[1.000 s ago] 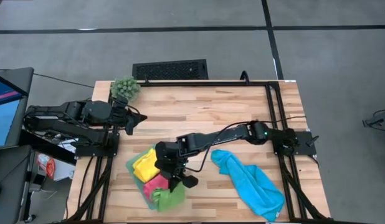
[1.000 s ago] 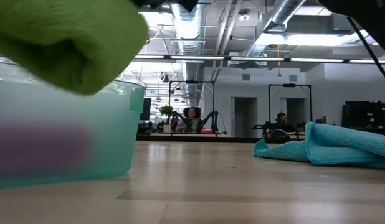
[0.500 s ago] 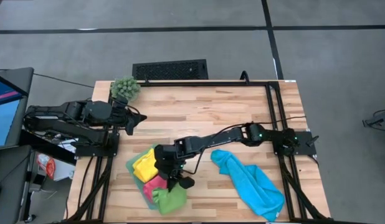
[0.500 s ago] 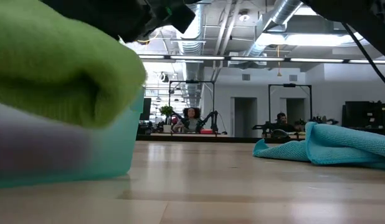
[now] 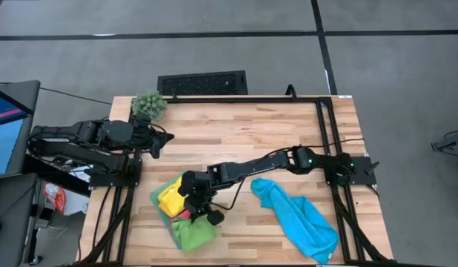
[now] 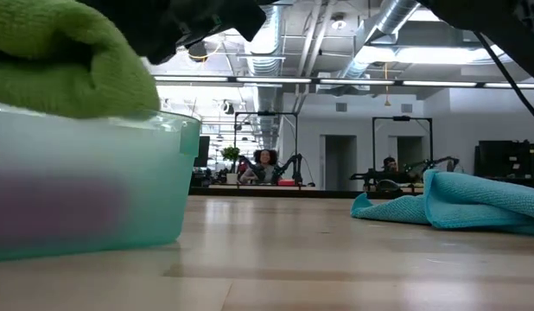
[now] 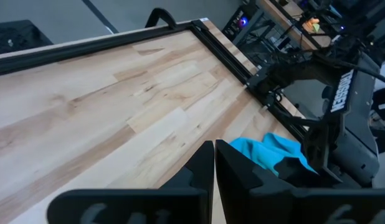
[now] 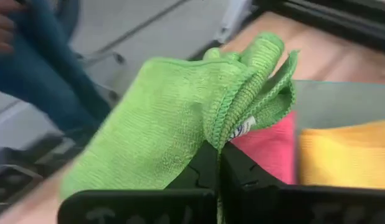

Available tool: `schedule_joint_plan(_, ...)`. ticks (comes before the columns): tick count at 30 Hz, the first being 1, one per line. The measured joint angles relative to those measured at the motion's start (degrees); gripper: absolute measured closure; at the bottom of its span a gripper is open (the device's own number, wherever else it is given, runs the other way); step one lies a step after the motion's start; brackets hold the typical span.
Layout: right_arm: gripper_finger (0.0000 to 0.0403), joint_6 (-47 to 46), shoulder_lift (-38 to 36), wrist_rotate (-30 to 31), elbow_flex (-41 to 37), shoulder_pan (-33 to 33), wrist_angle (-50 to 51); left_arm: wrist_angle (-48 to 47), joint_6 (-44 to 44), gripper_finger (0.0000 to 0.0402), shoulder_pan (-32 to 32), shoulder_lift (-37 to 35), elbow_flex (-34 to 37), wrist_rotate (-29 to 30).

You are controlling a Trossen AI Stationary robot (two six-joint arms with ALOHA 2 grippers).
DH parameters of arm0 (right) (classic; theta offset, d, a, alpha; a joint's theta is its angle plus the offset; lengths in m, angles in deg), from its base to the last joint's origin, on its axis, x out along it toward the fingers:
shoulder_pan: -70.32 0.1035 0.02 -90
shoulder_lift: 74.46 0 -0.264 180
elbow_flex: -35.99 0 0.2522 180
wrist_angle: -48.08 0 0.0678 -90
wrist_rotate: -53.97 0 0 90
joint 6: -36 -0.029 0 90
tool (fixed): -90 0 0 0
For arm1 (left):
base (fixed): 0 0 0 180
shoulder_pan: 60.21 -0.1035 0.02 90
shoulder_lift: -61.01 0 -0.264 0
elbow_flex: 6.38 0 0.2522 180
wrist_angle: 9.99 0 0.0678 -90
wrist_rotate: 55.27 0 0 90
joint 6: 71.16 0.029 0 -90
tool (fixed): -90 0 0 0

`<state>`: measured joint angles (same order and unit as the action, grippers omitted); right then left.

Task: Fold microfiber towels
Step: Stack the folded green towel on top of the folded pink towel in the green bin

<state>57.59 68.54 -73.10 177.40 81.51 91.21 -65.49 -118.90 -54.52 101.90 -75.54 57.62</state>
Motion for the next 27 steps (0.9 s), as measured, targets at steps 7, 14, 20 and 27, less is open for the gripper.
schedule_joint_plan(7, 0.0347, 2.89, 0.06, 2.55, 0.00, 0.08, -2.05, 0.02, -0.05, 0.0395, 0.00, 0.00, 0.00, 0.05)
schedule_joint_plan(14, 0.0274, 0.39, 3.31, 3.59, 0.17, 0.06, -5.22, 0.03, -0.09, 0.0395, 0.00, 0.01, 0.00, 0.05)
schedule_joint_plan(20, 0.0224, -6.43, 1.93, 6.90, -0.07, -0.83, -5.21, 0.02, -0.07, 0.0395, 0.00, 0.02, 0.00, 0.07)
schedule_joint_plan(27, 0.0224, -8.28, -2.05, 4.58, 0.04, -2.56, -1.79, 0.02, -0.02, 0.0395, 0.00, 0.00, 0.00, 0.24)
